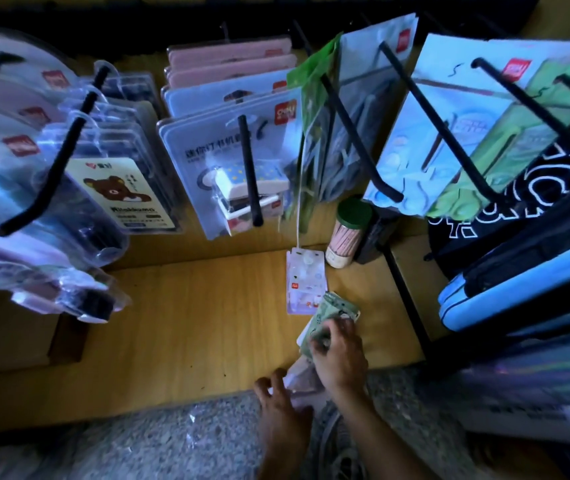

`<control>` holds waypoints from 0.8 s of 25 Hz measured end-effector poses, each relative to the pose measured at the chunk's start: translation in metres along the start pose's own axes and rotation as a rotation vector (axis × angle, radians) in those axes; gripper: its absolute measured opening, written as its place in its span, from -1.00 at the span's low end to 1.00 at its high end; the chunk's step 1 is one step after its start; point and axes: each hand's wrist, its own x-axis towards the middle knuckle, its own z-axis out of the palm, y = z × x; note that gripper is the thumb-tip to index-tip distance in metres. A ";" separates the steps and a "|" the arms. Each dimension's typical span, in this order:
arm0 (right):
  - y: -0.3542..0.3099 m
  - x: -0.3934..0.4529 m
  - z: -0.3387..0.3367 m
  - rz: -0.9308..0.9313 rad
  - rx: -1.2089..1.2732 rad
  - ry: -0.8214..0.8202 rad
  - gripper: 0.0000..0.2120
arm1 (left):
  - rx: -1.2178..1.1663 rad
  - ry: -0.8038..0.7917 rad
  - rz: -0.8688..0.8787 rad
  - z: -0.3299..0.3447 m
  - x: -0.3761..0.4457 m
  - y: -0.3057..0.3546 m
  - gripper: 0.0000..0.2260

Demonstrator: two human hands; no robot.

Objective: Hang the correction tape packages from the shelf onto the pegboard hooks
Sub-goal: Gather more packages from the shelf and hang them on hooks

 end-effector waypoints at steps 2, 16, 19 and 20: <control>0.003 0.009 -0.006 0.252 0.177 0.033 -0.44 | -0.203 0.085 -0.124 0.001 0.006 -0.001 -0.36; -0.018 0.017 -0.006 0.830 0.912 -0.010 -0.35 | -0.799 -0.092 -0.439 -0.113 -0.026 -0.045 -0.38; -0.034 -0.023 -0.021 0.771 1.143 -0.074 -0.55 | -0.725 -0.136 -0.413 -0.128 -0.042 -0.036 -0.54; -0.043 -0.038 -0.029 0.730 1.194 -0.097 -0.54 | -0.671 -0.116 -0.390 -0.134 -0.047 -0.030 -0.58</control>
